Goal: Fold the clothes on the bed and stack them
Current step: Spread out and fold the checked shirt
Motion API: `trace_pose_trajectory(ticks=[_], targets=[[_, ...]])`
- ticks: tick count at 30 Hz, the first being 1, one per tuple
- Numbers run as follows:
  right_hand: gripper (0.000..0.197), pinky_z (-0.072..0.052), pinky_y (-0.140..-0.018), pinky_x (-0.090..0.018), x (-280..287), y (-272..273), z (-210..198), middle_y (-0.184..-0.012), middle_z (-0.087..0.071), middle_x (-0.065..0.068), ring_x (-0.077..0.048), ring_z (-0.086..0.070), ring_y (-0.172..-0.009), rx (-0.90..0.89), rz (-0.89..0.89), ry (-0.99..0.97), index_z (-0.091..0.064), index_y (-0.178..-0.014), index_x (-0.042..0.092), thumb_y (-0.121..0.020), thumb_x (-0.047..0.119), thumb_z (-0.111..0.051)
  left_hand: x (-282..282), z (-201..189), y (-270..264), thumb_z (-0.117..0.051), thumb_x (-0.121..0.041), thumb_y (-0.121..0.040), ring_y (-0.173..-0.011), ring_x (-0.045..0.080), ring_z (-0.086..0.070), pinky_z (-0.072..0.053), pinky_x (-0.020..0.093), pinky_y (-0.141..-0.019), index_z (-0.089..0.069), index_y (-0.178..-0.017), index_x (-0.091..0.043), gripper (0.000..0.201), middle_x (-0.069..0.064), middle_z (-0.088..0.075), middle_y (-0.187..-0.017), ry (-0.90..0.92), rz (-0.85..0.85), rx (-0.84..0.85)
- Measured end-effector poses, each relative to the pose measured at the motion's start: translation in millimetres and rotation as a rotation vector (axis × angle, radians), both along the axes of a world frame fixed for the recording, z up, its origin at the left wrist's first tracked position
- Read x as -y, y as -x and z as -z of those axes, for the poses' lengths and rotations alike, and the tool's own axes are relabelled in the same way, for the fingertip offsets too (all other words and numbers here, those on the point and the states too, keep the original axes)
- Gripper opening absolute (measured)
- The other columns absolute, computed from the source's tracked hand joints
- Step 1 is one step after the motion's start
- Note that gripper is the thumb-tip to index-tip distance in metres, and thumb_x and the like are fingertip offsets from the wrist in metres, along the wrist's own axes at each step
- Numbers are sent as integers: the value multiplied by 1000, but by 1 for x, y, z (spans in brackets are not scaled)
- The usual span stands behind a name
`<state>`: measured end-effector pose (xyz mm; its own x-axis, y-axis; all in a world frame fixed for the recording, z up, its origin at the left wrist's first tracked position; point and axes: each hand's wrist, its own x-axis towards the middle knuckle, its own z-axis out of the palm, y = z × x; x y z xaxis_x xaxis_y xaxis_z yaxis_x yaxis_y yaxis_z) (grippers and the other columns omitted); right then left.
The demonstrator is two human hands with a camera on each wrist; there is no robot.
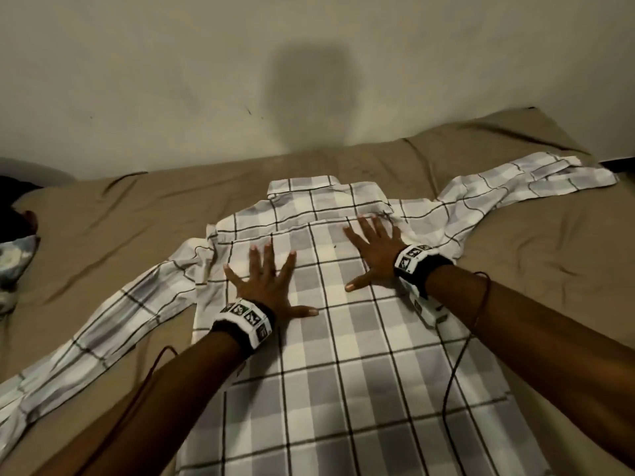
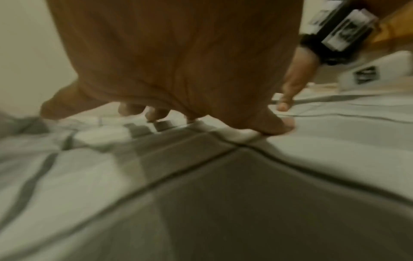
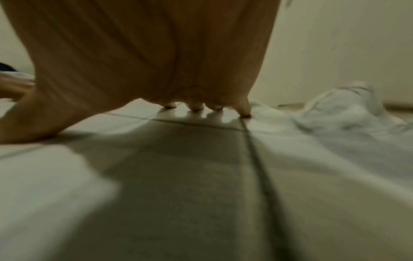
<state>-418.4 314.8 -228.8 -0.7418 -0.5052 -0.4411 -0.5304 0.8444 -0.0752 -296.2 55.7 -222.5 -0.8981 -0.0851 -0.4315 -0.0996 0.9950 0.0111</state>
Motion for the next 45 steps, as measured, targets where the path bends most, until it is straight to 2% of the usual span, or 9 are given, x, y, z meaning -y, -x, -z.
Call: trace_pose_trajectory(ticks=[5, 12, 16, 19, 25, 29, 36, 41, 45], targets=[[127, 8, -108, -79, -37, 30, 8, -161, 33, 14, -8, 23, -151, 8, 258, -25, 21, -157, 32, -63, 101, -30, 81, 4, 29, -34, -115, -25, -152, 37, 23, -1, 79, -113, 24, -151, -54, 151, -2, 34, -163, -87, -330, 46], [115, 7, -116, -69, -12, 23, -9, -168, 16, -8, -29, 10, -155, -44, 232, -211, 7, -161, 13, -83, 89, -32, 119, -13, -34, -36, -106, -55, -154, 29, -17, -21, 63, -120, -26, -159, -22, 134, 11, -20, -167, -241, -305, -207], [94, -7, -119, -64, 22, -38, -24, -168, 11, -14, -35, 5, -155, 1, 146, -102, 5, -161, 20, -95, 68, -41, 179, -3, -157, -42, -84, -77, -118, 44, -57, -48, 55, -99, -60, -129, -4, 96, 25, -61, -125, -277, -491, -557], [100, -8, -118, -63, 54, -121, -22, -167, 18, -12, -33, 10, -155, 98, 18, 34, 10, -160, 26, -91, 71, -47, 257, 10, -265, -29, -79, -81, -87, 52, -63, -53, 56, -77, -72, -88, 1, 92, 31, -64, -95, 0, -696, -451], [124, 10, -112, -73, 108, -237, -14, -155, 44, -6, -33, 37, -144, 217, -212, -2, 31, -150, 42, -73, 86, -55, 397, 68, -393, -47, -100, -53, -132, 52, -41, -40, 64, -106, -27, -155, -28, 127, 22, -38, -154, 35, -1040, -157], [129, 13, -110, -76, 117, -251, -7, -149, 52, -7, -36, 44, -139, 165, -189, -80, 39, -144, 44, -63, 96, -48, 381, 39, -376, -78, -86, -51, -127, 41, -55, -47, 58, -103, -39, -147, -37, 114, 10, -56, -144, -229, -1103, -363], [131, 15, -111, -73, 122, -254, -1, -147, 55, -4, -34, 43, -140, 140, -145, -119, 41, -142, 47, -57, 102, -42, 323, 5, -342, -89, -25, -78, -119, 43, -62, -49, 50, -101, -66, -124, -2, 56, 25, -66, -129, -548, -1416, -601], [136, 11, -112, -74, 126, -252, -3, -149, 52, -5, -34, 39, -143, 166, -137, -142, 42, -141, 47, -41, 104, -31, 294, -16, -339, -64, 2, -91, -112, 37, -69, -52, 63, -93, -64, -134, -18, 47, 13, -71, -124, -1622, -1474, -752], [136, 8, -112, -74, 128, -254, -13, -152, 49, -4, -33, 35, -146, 200, -137, -150, 42, -137, 50, -41, 103, -38, 278, -61, -323, -75, -23, -76, -114, 36, -67, -52, 53, -100, -74, -117, -22, 41, 8, -74, -116, -1292, -1131, -818]])
